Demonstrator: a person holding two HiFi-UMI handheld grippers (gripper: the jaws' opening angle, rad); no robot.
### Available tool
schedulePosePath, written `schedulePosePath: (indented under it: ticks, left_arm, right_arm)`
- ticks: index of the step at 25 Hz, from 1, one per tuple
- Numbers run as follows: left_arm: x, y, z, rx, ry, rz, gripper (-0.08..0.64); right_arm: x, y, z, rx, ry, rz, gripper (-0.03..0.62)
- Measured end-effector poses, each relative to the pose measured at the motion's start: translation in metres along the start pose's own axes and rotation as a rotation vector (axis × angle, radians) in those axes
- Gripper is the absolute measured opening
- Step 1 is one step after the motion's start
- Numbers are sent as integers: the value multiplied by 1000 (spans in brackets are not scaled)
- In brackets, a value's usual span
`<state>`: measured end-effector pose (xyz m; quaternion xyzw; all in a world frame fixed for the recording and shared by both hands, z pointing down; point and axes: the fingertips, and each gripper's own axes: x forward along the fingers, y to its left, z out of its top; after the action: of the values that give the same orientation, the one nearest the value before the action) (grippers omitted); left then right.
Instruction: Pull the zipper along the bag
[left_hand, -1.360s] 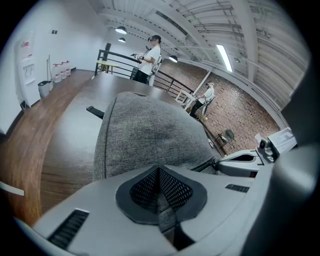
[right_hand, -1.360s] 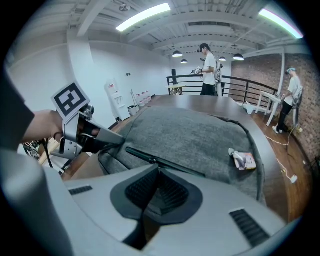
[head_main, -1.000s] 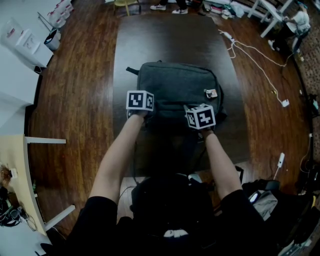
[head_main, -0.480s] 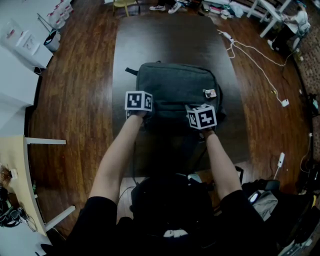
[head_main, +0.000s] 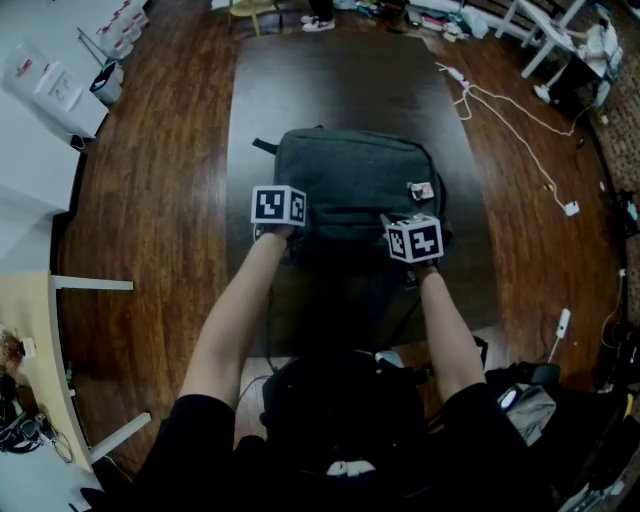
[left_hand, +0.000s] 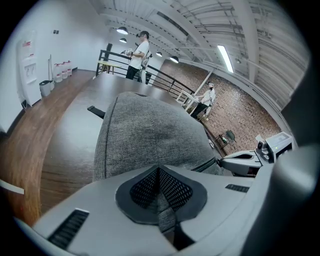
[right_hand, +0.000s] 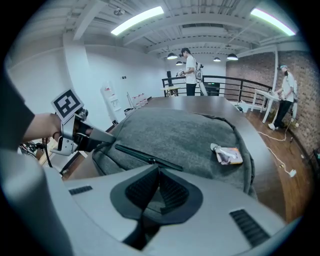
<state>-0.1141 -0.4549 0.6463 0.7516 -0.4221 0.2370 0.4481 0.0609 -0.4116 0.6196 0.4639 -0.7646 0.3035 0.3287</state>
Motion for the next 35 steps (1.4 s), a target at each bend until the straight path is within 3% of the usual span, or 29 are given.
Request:
schedulePosePath:
  ticks: [25, 31, 35]
  left_arm:
    - [0, -1, 1, -3, -6, 5, 6]
    - [-2, 1, 1, -1, -8, 8, 6]
    - [-1, 1, 1, 8, -18, 18, 6]
  right_arm:
    - [-1, -52, -19, 92, 15, -80, 25]
    - [1, -49, -19, 32, 15, -94, 28]
    - [-1, -49, -20, 100, -35, -59, 32]
